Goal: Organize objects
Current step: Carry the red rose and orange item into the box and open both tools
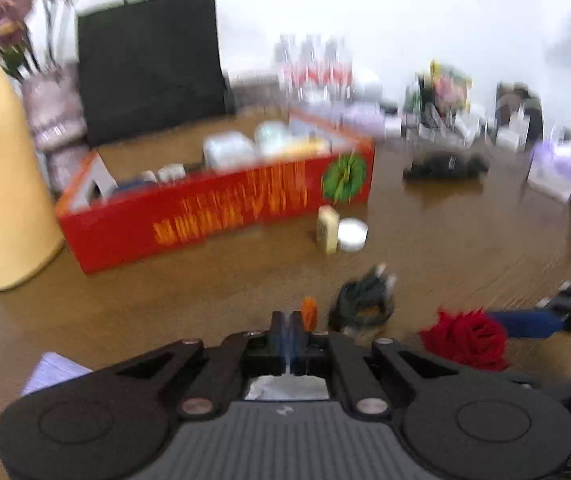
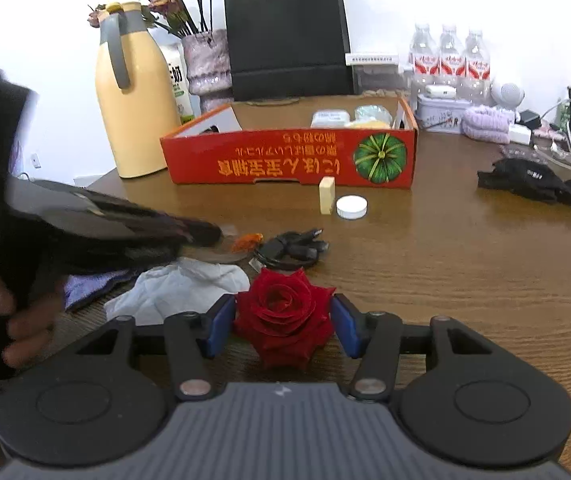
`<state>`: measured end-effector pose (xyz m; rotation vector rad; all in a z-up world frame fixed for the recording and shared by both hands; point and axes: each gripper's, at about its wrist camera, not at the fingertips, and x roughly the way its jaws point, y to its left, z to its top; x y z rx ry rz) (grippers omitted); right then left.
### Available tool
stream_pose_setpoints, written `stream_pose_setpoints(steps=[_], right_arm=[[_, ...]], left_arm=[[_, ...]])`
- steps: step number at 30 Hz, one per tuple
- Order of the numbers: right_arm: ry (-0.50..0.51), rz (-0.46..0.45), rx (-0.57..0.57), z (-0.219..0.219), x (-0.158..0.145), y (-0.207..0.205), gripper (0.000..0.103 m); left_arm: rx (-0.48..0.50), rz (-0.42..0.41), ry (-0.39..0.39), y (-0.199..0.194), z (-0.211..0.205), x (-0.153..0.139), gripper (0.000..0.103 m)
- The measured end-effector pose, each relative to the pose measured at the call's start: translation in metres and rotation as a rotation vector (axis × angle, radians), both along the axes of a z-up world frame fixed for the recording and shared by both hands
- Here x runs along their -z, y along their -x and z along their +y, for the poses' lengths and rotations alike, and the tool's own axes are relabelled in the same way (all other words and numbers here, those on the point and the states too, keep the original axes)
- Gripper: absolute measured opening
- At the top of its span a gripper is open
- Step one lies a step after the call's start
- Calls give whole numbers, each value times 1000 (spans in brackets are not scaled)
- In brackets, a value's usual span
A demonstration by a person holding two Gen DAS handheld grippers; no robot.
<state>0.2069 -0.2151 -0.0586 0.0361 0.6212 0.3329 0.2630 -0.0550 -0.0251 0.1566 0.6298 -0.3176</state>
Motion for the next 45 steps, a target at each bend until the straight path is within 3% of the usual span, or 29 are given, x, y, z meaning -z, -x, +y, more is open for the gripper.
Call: stream_pose_setpoints(steps=[8,12,15,19,22,25,30,32,35,36,37,40,42,45], right_arm=[[-12,-79,-2,-4,-28,28,53],[-54,-152,-35,-9,-52,52,53],[-81,-175,-63,-12,-62,47,53],[-15,-223,-75,-11,-86,11,52],[-38,-252,-109,-12,-115,-36,52],[-82,-215,-102,-10,-133,-99,53],[-109,-55,-80,16,-116,-213,53],[-87,3,-80,29,-96,-248,53],[-23,69,-70,47,-65,-273,57],[-3,79,-73,52,-57,-276,60],[11,84,-72,54,-52,-277,67],[-4,48,-81,48,-55,-271,86],[-13,3,-56,39,-70,-266,89],[-17,-43,-36,27,-94,-256,90]], left_arm=[[-8,-207,167,72,35,-88,1],[2,-234,221,101,47,-106,1],[-30,-245,234,100,52,-111,0],[7,-282,225,65,57,-134,0],[5,-286,213,17,61,-159,0],[-16,-250,203,-45,61,-168,1],[-120,-97,185,-148,61,-127,1],[-168,-8,238,-178,68,-99,1],[-133,118,271,-205,72,-62,2],[-144,124,266,-208,72,-54,9],[-147,121,251,-209,72,-49,25],[-154,76,243,-206,80,-52,51],[-150,58,278,-203,87,-64,53],[-170,9,257,-193,90,-88,60]])
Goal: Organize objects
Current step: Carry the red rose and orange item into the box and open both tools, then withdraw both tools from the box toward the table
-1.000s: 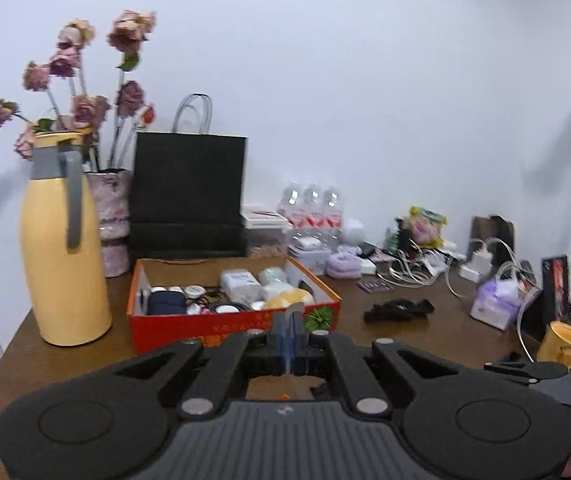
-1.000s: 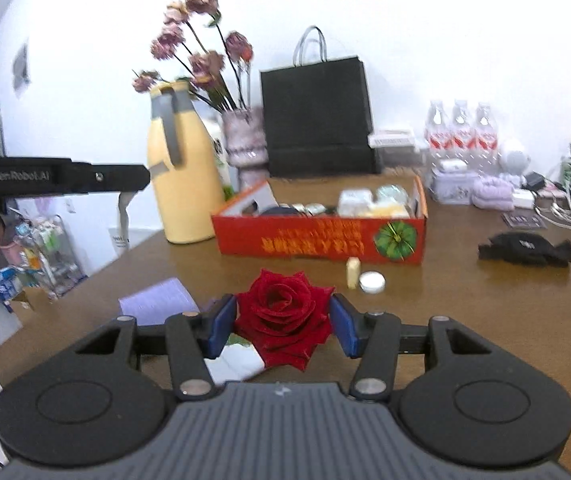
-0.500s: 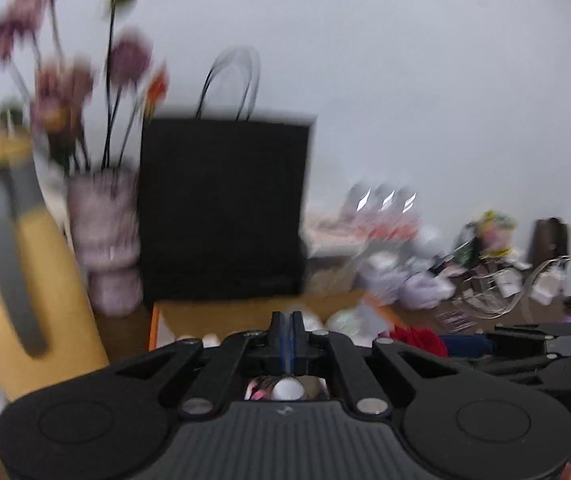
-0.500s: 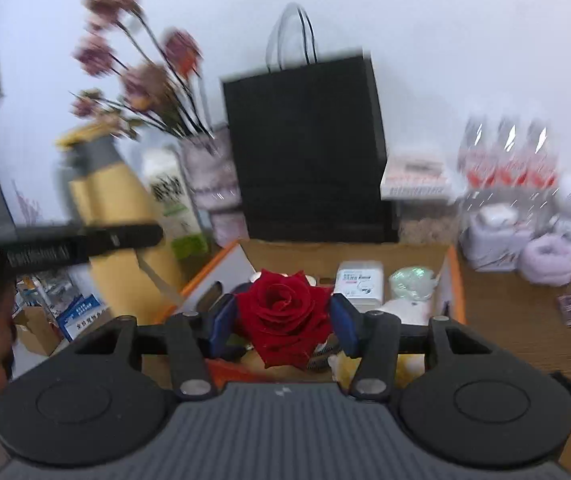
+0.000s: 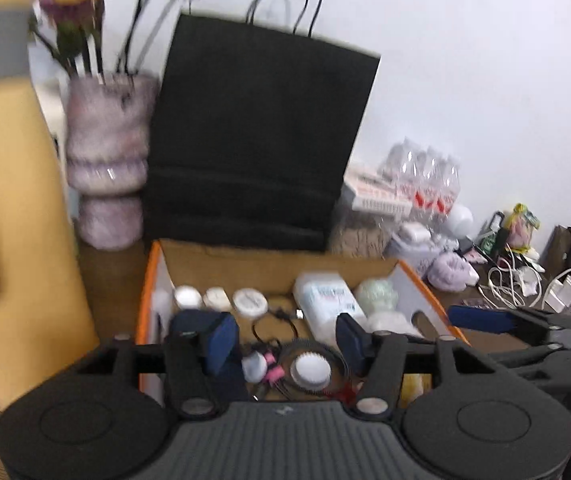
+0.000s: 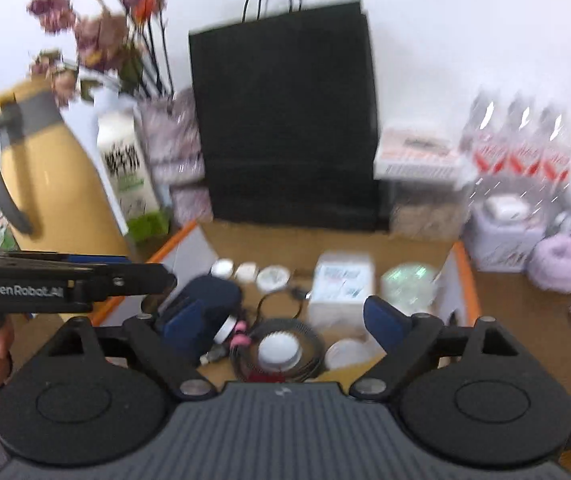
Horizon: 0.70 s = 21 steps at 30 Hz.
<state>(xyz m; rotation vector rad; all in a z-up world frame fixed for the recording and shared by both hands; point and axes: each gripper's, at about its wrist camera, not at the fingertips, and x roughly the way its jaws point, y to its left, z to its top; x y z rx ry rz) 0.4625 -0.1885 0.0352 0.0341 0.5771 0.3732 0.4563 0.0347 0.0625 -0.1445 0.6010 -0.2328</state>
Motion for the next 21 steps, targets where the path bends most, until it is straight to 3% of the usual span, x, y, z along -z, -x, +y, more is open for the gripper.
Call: stream_pose_setpoints(steps=[4,9,11,13,16,19,21], right_arm=[[8,-33,-2,-9,-22,26,90],[40,-77,10,-20,-30,90,91],[47,-109,12,-27,-25,132,92],[59,-143,-1,-32,-17,181,100],[61,-135,-57,-38,-2,250,101],[95,-114,-81,-49,8,306,101],[106,-122,-43,-65,4,338,101]], left_arm=[[-39,-75,-56,30,-8,-28,75],[-18,-131,-149,108,-18,-39,84],[-19,-160,-155,156,-16,-36,86],[-22,-173,-117,205,-12,-30,92],[15,-198,-75,281,-12,-15,95],[53,-238,-127,342,-15,1,95],[28,-275,-162,371,-8,6,97]])
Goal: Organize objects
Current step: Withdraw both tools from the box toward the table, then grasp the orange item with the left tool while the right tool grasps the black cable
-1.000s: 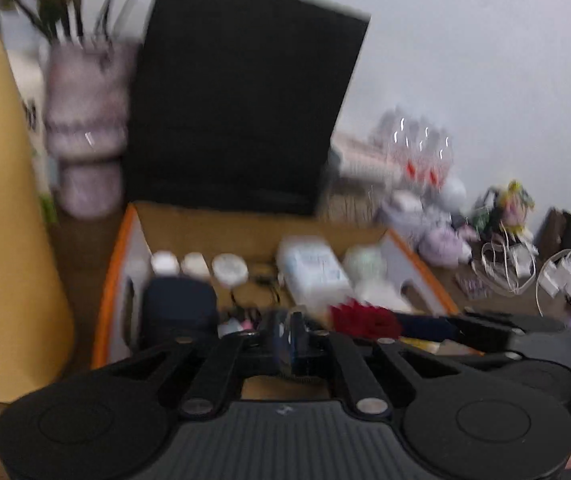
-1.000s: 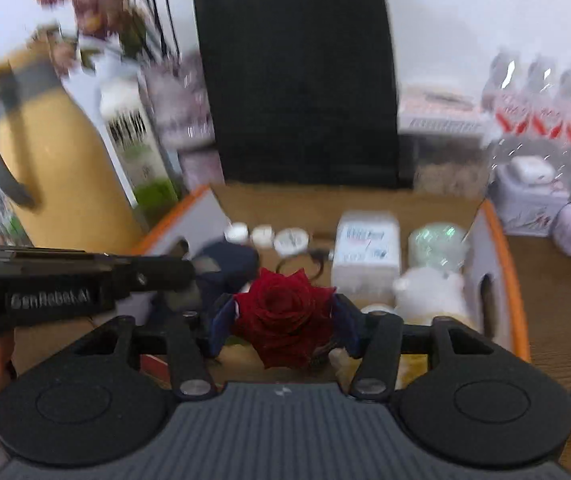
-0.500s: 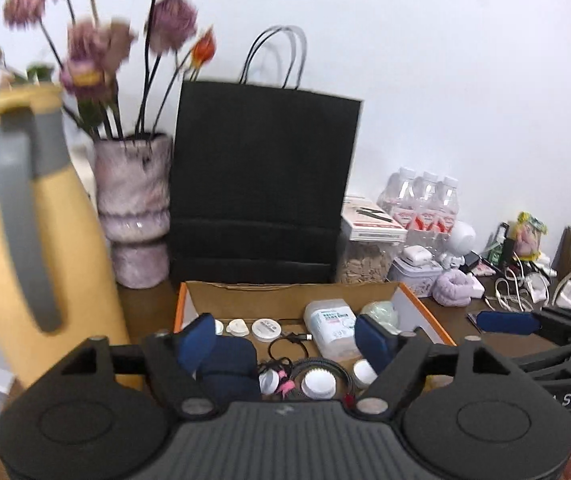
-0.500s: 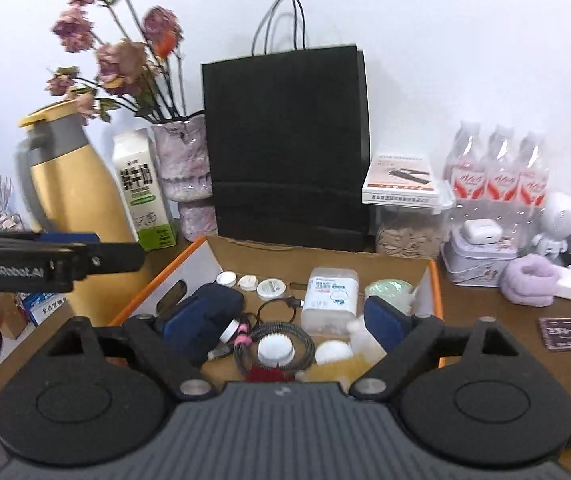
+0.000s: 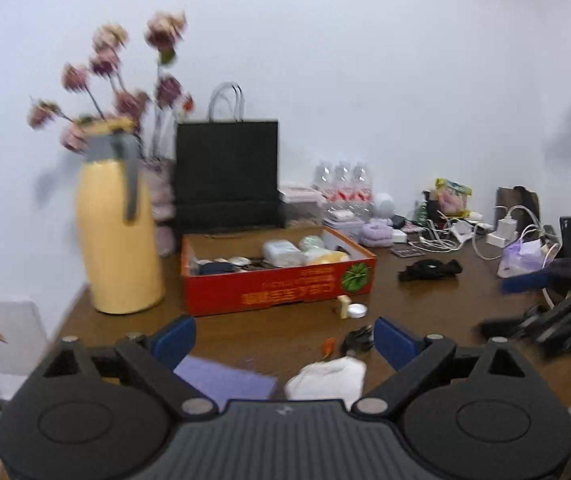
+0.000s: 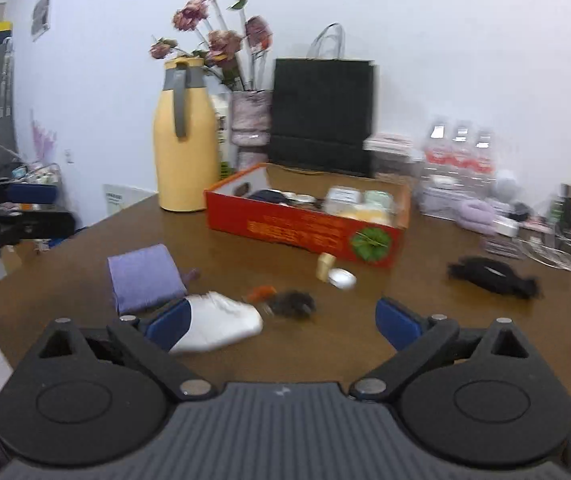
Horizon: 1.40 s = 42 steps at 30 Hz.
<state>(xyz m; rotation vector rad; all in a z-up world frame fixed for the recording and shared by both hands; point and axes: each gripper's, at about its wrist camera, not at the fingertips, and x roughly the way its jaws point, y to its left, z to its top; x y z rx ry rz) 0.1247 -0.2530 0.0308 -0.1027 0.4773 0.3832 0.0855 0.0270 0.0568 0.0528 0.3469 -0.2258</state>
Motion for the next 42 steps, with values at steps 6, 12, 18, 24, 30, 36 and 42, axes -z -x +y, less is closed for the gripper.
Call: stream_pose_setpoints(steps=[6,12,18,24,30,36,42], right_arm=[[-64,-11,89,-28,-11,34,102],[-17,35,68,-15,9,21,102],[-38,95,79,-6,36,-29,102],[47,129,28,42,77,-113,99],[122,143,-13,74,99,-161,80],[40,194,-13,56,108,-172,65],[31,178,46,46,109,-172,61]], left_arm=[[-70,39,36,16,9,0,97],[-15,45,11,2,-6,6,97],[34,144,2,-54,-17,36,98],[101,298,-52,-157,-48,70,85],[190,366,-46,-216,-69,90,68],[232,421,-34,-233,-76,107,20],[224,381,-96,-229,-84,112,12]])
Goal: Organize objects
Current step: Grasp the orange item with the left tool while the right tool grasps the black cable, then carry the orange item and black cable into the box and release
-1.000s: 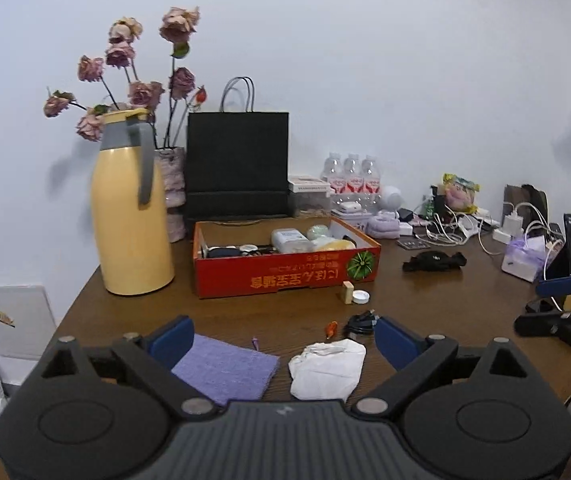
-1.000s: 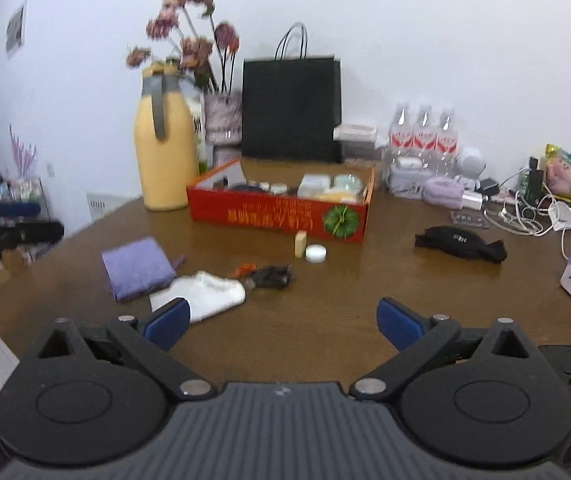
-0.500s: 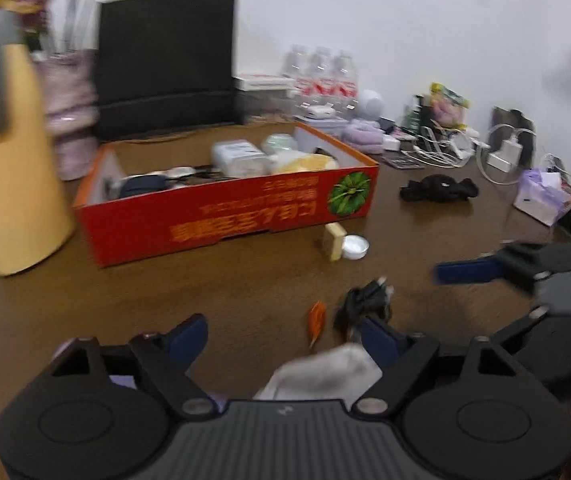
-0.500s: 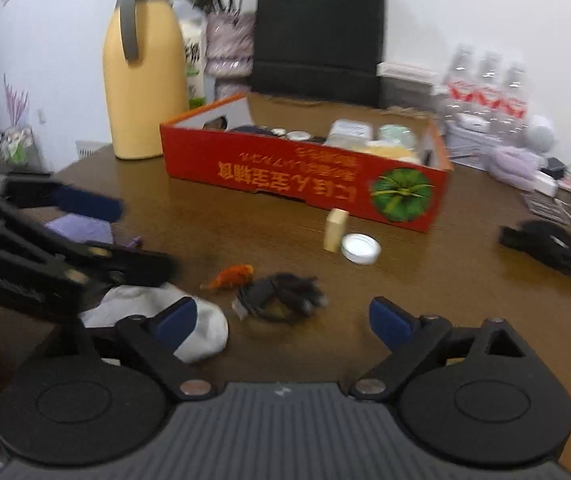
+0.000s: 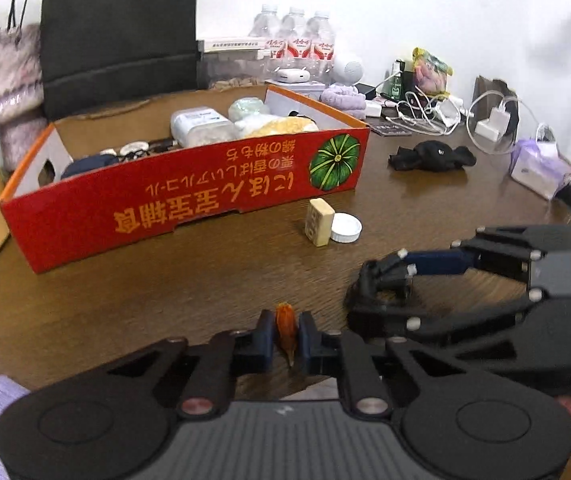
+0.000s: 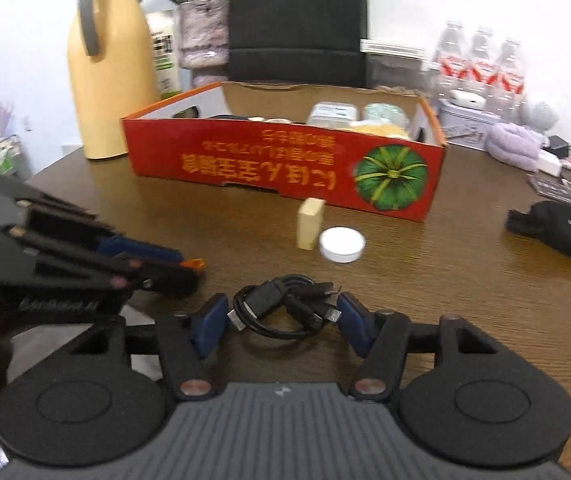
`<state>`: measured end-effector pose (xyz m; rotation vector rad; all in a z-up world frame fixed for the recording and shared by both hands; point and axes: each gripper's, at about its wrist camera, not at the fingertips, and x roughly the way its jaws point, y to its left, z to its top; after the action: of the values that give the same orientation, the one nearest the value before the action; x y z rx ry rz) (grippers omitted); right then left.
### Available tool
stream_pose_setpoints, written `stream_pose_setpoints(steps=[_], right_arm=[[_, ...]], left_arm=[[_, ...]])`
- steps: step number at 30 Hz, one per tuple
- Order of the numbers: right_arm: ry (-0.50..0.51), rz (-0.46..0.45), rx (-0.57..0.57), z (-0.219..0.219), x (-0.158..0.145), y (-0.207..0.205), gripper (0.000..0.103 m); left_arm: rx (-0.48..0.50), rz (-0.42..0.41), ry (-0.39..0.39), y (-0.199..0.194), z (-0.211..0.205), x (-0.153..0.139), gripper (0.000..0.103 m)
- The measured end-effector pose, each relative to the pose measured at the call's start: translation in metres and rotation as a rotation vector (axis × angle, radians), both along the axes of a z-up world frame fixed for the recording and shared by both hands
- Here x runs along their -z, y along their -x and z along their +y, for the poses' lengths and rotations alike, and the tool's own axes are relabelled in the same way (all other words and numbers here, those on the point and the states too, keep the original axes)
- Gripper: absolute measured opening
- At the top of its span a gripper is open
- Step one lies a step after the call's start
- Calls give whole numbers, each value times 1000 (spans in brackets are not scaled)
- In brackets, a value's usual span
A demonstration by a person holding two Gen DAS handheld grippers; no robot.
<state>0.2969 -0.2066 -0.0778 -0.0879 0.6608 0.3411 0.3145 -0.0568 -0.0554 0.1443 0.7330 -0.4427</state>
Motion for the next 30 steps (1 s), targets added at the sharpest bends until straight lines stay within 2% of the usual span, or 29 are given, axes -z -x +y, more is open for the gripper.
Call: stream_pose_setpoints(steps=[4,10,14,17,20,23,30], right_arm=[[0,-4,15,-2,-1,2,56],[-24,-65,47,-10,-19,41,54],[-45,-109,47,-13,-35,82,54],[0,-146,51,-11,-43,116,54],[-35,-142,28,-12,-51,143,54],[-40,-140,18,-10,-53,156,54],[-48,-127,43,-8,-55,151,54]], left_arm=[[-36,-22,-58,8,-8,-3,11],[-139,-99,82,59,21,-44,11],[-196,-147,112,103,39,-63,11],[-234,-133,112,132,51,-63,11],[-254,-120,136,155,63,-65,11],[-270,-121,151,165,72,-67,11],[-265,-141,173,158,83,-72,11]])
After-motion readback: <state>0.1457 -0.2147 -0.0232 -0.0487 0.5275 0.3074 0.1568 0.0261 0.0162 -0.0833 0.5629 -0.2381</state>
